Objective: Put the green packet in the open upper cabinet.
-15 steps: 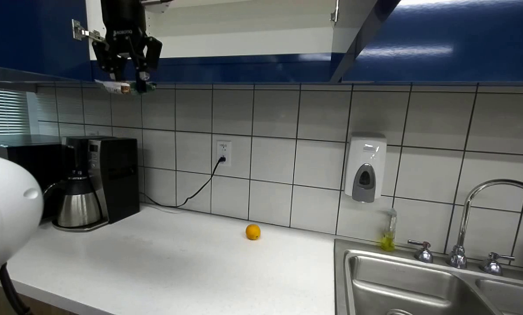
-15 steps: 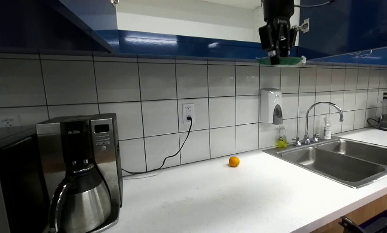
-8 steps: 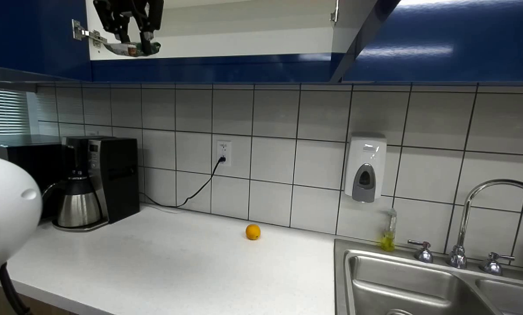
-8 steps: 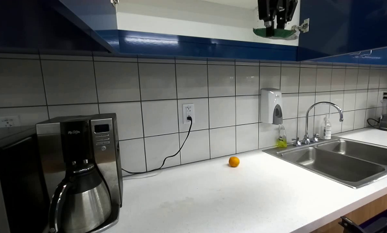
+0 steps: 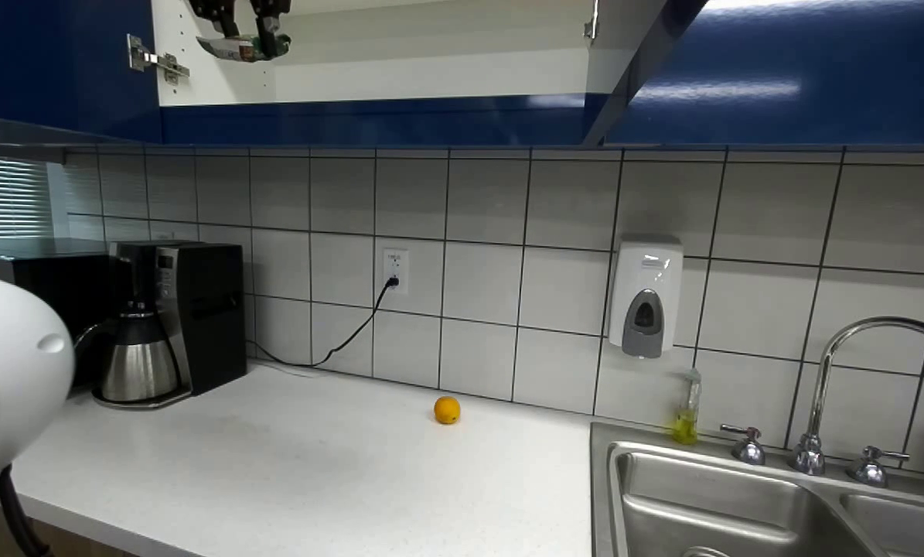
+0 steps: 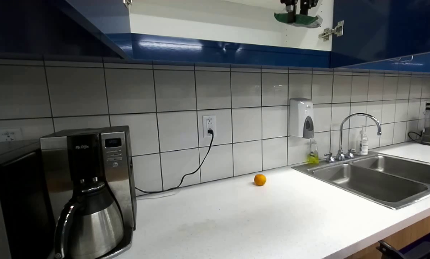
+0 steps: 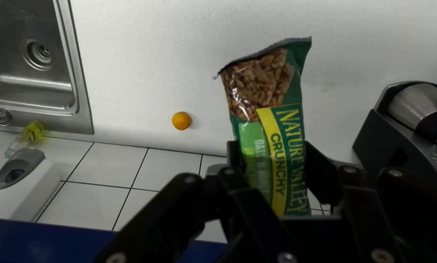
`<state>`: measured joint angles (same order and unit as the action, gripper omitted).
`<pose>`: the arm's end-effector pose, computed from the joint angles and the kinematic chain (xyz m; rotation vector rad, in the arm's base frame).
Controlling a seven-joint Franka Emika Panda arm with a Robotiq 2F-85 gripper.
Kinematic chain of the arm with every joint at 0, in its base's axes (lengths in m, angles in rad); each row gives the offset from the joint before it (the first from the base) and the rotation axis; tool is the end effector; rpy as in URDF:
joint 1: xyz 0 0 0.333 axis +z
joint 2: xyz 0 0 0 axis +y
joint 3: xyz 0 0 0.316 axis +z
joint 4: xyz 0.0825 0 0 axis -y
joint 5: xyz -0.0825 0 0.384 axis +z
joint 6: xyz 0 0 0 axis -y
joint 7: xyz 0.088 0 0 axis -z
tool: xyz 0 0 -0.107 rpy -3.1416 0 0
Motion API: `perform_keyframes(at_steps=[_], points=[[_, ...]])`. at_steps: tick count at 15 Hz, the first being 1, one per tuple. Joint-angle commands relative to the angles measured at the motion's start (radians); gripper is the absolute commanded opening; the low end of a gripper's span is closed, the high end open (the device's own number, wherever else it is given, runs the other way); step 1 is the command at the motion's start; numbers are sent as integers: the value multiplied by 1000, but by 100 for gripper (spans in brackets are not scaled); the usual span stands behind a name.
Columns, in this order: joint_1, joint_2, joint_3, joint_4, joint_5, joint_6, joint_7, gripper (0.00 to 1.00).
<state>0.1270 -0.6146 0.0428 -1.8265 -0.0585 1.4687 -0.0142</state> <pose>0.3232 0.0569 0.7698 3.0424 0.2529 0.4021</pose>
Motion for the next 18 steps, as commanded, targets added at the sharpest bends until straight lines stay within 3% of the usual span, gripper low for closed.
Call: perform_keyframes(at_steps=[1, 8, 18], points=[[-30, 88, 20, 133, 11, -22, 19, 18], [-31, 203, 28, 289, 5, 6, 48, 18], [-28, 333, 46, 415, -1, 126, 104, 18]])
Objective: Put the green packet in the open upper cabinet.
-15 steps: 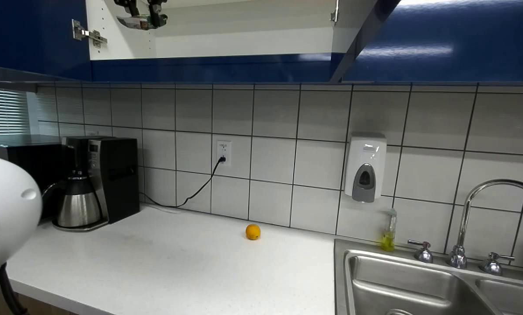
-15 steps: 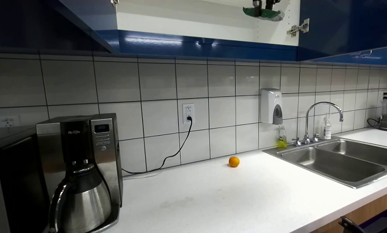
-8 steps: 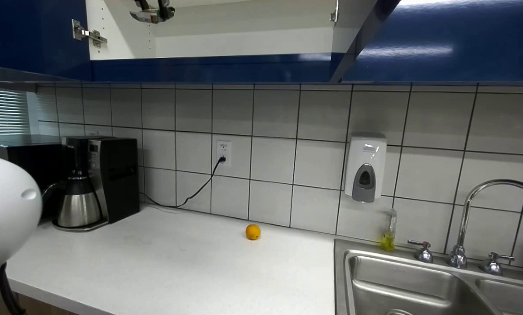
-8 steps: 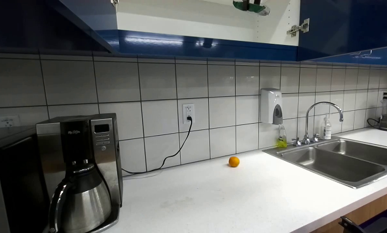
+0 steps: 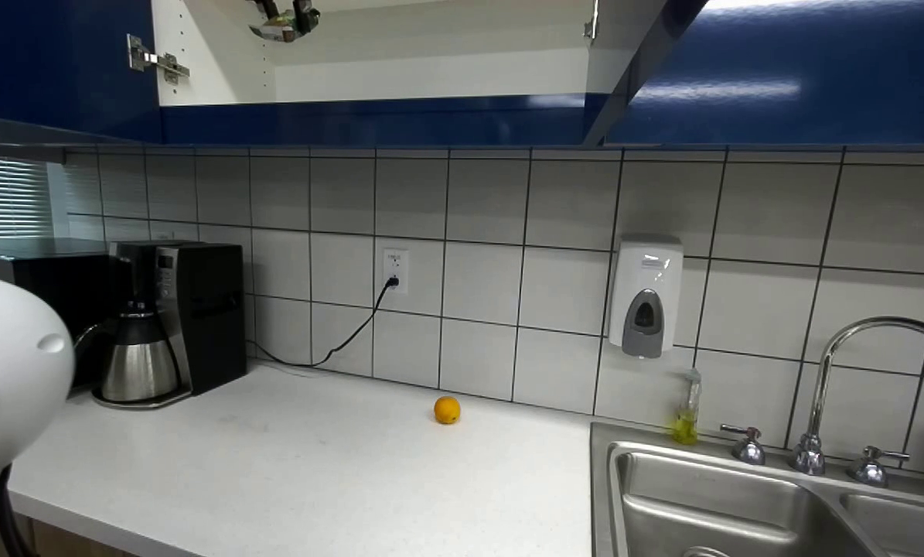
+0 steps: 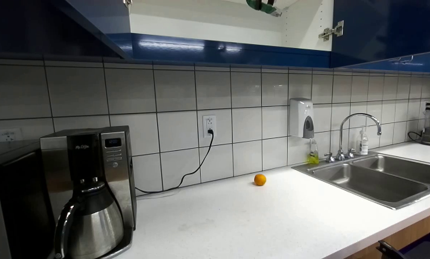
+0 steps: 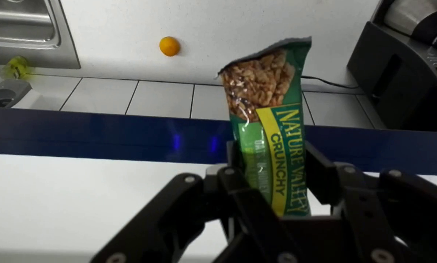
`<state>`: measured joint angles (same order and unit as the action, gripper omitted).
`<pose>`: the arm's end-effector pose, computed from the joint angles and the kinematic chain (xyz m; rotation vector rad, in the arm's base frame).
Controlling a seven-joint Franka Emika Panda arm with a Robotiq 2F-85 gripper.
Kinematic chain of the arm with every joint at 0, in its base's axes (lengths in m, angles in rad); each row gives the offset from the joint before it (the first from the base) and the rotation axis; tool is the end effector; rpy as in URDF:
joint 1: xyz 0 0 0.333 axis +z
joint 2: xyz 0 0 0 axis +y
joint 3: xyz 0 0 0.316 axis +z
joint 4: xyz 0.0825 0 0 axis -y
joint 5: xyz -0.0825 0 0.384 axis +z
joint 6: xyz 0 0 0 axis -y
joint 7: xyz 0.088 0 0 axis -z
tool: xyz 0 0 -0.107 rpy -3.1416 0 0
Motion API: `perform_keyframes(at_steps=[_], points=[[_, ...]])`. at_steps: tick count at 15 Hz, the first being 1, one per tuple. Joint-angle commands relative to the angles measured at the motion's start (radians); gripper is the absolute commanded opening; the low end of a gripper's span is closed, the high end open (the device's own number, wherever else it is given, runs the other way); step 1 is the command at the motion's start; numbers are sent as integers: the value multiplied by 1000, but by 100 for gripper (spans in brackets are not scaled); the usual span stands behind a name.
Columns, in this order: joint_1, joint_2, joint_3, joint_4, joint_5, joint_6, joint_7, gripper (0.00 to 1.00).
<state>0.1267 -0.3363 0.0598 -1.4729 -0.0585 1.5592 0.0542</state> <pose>0.4041 0.0785 0.8334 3.0388 0.1825 0.6620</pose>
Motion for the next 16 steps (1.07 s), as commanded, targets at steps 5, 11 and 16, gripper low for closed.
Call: perform_keyframes(at_steps=[5, 11, 16], points=[[-27, 124, 42, 100, -13, 114, 80, 18], [-5, 197, 34, 155, -47, 139, 125, 18], [-1, 251, 31, 199, -77, 146, 148, 18]])
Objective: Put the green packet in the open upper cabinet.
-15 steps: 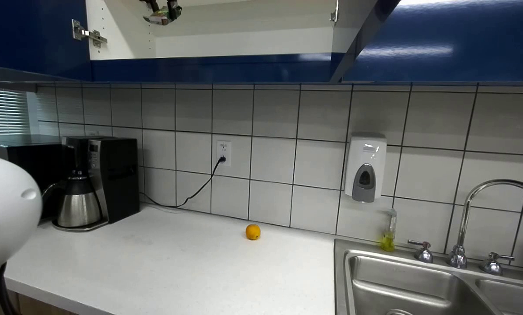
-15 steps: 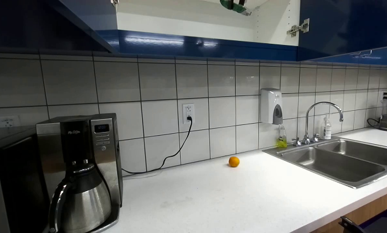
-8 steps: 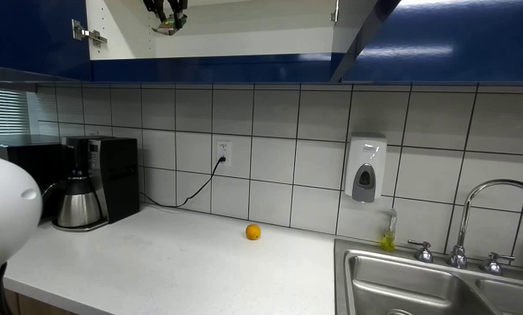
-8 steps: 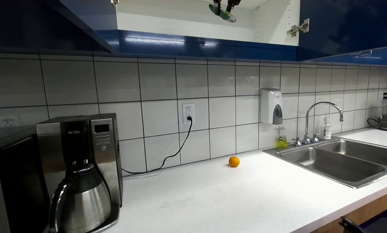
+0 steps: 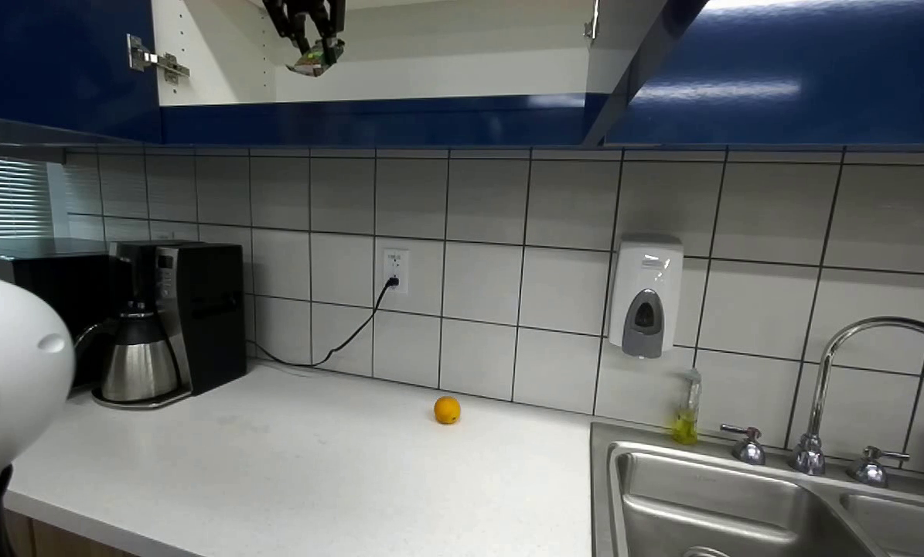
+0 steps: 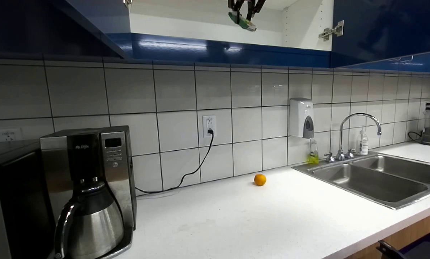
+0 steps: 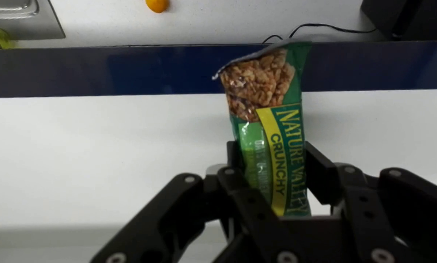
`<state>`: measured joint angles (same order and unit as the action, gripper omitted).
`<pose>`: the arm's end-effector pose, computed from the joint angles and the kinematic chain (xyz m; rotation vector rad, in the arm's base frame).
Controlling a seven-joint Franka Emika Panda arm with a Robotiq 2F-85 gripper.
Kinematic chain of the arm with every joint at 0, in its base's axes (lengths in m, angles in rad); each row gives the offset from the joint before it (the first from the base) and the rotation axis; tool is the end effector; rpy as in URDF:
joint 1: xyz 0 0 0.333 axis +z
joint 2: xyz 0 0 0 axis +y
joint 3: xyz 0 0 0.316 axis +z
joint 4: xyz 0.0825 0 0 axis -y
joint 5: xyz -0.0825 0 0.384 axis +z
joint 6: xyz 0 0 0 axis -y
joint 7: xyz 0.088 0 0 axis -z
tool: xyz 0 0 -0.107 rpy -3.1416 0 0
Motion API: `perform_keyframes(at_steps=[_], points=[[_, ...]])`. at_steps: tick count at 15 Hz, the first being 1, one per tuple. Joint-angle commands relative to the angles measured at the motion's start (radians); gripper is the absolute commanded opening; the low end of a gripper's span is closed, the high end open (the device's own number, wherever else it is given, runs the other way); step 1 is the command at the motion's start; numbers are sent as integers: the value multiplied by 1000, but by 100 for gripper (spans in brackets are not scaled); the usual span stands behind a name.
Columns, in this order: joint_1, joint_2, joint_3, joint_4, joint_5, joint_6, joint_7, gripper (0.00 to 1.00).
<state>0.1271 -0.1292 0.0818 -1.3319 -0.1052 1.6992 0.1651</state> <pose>0.4883 0.0982 0.8203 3.0192 0.0495 0.7849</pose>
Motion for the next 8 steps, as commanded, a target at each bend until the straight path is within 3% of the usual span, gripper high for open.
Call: perform_keyframes(at_steps=[1, 8], points=[[0, 54, 9, 65, -35, 11, 42, 18], [6, 116, 7, 112, -46, 27, 59, 18]])
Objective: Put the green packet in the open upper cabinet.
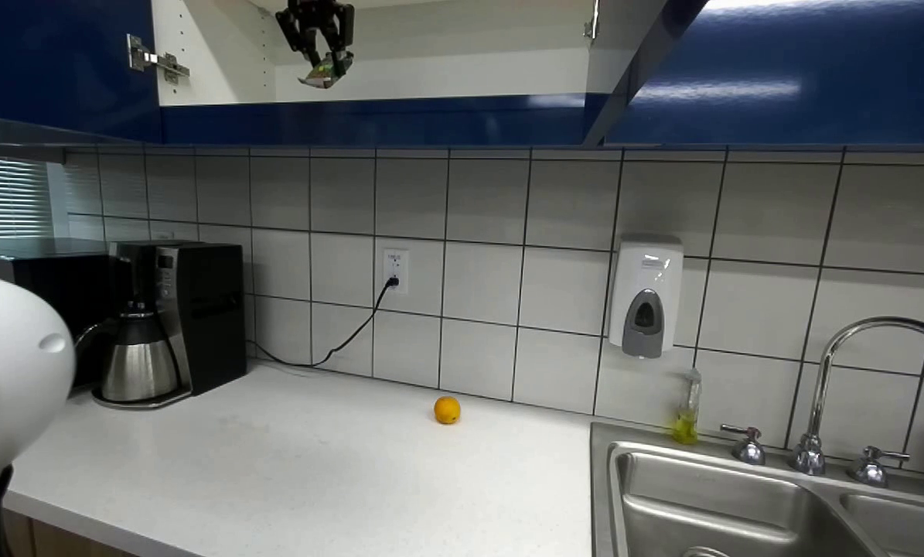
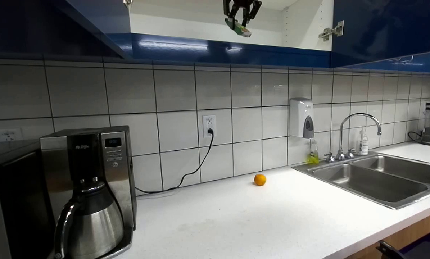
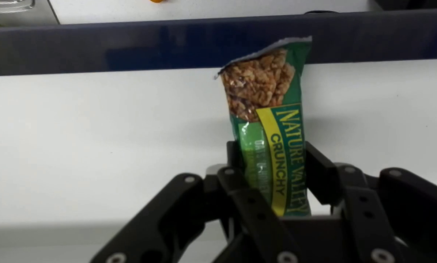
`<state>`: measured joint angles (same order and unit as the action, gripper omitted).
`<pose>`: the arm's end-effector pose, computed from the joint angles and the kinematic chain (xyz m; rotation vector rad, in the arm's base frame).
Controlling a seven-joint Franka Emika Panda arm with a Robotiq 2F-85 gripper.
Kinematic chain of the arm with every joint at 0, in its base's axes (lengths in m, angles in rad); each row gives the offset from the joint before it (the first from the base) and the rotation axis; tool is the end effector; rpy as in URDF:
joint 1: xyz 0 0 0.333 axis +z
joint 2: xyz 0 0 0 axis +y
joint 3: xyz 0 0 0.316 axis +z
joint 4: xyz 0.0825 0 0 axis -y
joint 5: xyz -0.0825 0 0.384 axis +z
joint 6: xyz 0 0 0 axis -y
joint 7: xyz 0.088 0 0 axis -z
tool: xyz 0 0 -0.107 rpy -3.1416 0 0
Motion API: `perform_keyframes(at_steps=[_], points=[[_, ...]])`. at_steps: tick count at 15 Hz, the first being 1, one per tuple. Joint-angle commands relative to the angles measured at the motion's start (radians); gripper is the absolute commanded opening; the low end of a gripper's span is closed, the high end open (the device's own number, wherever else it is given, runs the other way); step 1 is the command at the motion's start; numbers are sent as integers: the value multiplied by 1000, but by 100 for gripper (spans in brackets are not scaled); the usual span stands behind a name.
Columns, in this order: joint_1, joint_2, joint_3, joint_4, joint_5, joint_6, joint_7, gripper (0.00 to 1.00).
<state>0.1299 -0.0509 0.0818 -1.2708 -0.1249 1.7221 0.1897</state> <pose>0.5173 0.1014 0.8115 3.0111 0.0152 0.7966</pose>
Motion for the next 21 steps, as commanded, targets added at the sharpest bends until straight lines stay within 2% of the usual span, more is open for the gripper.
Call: perform_keyframes(at_steps=[1, 21], points=[[3, 45, 6, 57, -28, 6, 37, 18], [21, 174, 2, 161, -62, 9, 87, 18]])
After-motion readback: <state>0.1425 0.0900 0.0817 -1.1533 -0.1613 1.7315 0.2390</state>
